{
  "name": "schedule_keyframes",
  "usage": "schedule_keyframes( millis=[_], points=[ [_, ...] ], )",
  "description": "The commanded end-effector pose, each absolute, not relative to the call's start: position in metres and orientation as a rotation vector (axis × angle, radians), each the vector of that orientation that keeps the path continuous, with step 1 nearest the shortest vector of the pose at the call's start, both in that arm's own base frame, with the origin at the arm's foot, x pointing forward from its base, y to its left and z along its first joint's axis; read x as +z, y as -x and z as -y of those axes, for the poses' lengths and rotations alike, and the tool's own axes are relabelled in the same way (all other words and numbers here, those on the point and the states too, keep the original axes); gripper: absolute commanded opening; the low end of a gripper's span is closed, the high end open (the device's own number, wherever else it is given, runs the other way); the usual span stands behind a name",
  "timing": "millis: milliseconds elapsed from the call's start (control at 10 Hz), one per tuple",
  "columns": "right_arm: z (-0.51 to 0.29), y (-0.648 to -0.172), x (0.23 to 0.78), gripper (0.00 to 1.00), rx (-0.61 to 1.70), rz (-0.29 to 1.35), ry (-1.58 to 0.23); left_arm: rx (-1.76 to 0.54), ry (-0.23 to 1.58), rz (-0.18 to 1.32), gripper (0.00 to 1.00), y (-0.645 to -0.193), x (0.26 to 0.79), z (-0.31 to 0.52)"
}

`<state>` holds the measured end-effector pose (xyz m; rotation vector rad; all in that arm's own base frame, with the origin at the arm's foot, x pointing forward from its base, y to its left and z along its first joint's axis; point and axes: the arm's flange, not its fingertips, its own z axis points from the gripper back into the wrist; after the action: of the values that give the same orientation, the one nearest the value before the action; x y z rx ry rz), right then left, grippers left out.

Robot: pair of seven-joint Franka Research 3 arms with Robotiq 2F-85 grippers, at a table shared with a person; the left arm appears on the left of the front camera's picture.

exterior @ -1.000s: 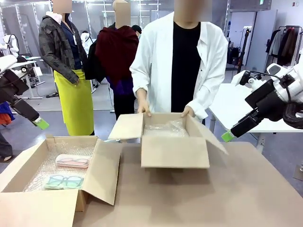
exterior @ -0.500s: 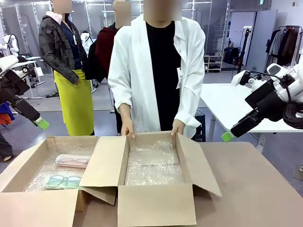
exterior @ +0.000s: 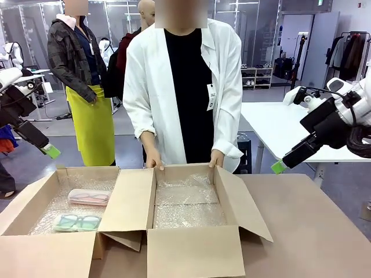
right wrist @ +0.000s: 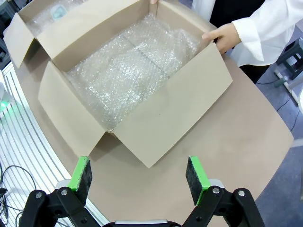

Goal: Pack the glasses set securely to prepare it for shipping.
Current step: Position the Package Box on the left side of the table.

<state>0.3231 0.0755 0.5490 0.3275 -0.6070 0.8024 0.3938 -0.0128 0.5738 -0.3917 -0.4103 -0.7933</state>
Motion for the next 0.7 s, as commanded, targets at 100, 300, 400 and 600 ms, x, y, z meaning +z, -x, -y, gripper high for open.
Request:
schedule_keyframes(
  millis=[100, 300, 400, 600],
  points=[
    [-0.077, -0.322, 0.5496, 1.0, 0.81, 0.612, -0.318, -0.784, 0.368, 0.41, 0.9, -0.3961, 0.5779, 0.0129],
    [-0.077, -0.322, 0.5496, 1.0, 0.81, 0.612, -0.318, -0.784, 0.368, 0.41, 0.9, -0.3961, 0.5779, 0.0129],
    [-0.077, -0.322, 0.5496, 1.0, 0.81, 0.612, -0.318, -0.784, 0.368, 0.41, 0.9, -0.3961, 0.5779, 0.0129],
    [-0.077, -0.322, 0.5496, 1.0, 0.81, 0.612, -0.318, -0.784, 0.368, 0.41, 0.9, -0.3961, 0.5779, 0.0129]
  ],
)
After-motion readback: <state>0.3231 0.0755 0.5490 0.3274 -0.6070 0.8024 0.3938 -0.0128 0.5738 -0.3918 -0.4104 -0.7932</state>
